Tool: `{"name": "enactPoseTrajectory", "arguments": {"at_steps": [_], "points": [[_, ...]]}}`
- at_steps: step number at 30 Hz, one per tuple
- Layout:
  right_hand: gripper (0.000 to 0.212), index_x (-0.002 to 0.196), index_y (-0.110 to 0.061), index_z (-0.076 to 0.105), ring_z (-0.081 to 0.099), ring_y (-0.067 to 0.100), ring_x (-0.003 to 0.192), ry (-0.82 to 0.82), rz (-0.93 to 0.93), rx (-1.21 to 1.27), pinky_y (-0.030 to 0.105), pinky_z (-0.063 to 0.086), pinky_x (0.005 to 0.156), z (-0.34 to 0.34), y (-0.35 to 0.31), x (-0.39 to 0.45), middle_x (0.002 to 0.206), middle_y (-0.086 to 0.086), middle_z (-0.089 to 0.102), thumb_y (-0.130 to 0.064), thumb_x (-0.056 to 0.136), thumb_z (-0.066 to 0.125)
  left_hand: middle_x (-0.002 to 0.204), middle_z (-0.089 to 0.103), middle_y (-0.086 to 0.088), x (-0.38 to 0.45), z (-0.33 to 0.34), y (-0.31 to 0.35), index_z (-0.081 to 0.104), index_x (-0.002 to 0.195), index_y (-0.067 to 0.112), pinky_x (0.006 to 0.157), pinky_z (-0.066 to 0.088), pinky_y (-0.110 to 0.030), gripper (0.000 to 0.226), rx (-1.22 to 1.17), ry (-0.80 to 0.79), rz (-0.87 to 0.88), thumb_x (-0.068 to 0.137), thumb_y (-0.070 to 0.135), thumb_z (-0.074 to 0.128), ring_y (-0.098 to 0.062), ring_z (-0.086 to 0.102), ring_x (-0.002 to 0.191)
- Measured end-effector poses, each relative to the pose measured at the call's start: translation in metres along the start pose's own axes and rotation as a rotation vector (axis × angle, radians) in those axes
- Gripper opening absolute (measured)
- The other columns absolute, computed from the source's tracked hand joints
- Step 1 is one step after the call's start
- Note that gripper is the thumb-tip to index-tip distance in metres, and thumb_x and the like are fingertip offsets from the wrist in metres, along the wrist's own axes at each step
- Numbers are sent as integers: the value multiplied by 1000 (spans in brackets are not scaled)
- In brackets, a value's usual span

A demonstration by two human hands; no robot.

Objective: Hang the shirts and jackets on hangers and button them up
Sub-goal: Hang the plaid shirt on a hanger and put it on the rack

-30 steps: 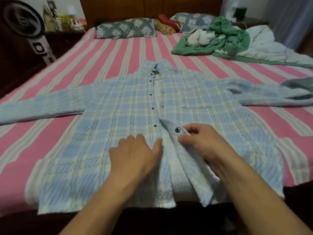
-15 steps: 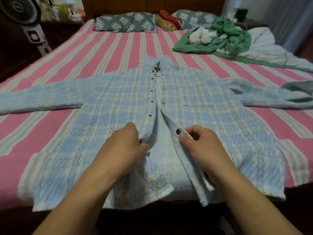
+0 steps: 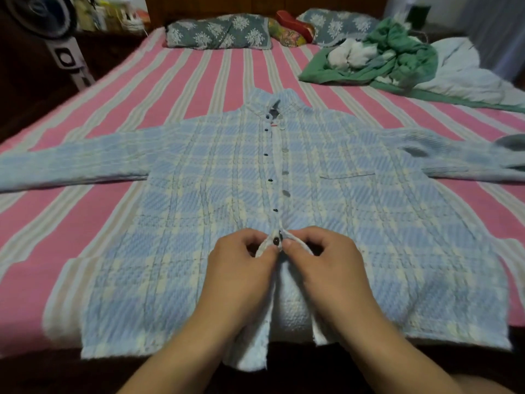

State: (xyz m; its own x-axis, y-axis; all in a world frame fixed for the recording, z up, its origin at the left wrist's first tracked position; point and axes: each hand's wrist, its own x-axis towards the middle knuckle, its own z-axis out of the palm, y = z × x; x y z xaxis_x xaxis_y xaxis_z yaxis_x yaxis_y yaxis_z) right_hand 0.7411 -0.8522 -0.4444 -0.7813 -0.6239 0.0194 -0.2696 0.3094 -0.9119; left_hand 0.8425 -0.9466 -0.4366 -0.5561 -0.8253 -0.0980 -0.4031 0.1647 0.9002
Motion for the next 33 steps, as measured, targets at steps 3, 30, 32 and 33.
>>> {"name": "enactPoseTrajectory", "arguments": {"at_steps": [3, 30, 32, 33], "points": [[8, 89, -31, 80, 68, -4, 84, -13, -6, 4, 25, 52, 77, -4, 0, 1, 84, -22, 74, -28, 88, 73, 75, 75, 15, 0, -1, 1, 78, 83, 26, 65, 52, -20, 10, -46, -25, -6, 90, 28, 71, 1, 69, 72], [17, 101, -24, 81, 59, 0, 88, 47, -277, -304, 7, 42, 73, 19, 19, -13, 92, -16, 59, -22, 89, 68, 71, 75, 8, -7, -5, 5, 78, 78, 22, 66, 55, -31, 18, -39, -91, -71, 91, 20, 66, -6, 70, 69], [18, 101, -29, 80, 61, 2, 87, -34, -261, -392, 10, 42, 76, 7, 12, -4, 91, -14, 63, -24, 89, 67, 69, 72, 6, -2, -11, 5, 75, 75, 22, 64, 53, -31, 22, 220, -176, 48, 93, 30, 64, -6, 66, 66], [18, 102, -32, 79, 62, 4, 88, -79, -231, -433, 16, 46, 78, -2, 6, 0, 92, -14, 65, -24, 90, 67, 67, 70, 3, -1, -15, 7, 72, 74, 20, 65, 54, -34, 26, 375, -231, 104, 93, 36, 63, -9, 65, 66]]}}
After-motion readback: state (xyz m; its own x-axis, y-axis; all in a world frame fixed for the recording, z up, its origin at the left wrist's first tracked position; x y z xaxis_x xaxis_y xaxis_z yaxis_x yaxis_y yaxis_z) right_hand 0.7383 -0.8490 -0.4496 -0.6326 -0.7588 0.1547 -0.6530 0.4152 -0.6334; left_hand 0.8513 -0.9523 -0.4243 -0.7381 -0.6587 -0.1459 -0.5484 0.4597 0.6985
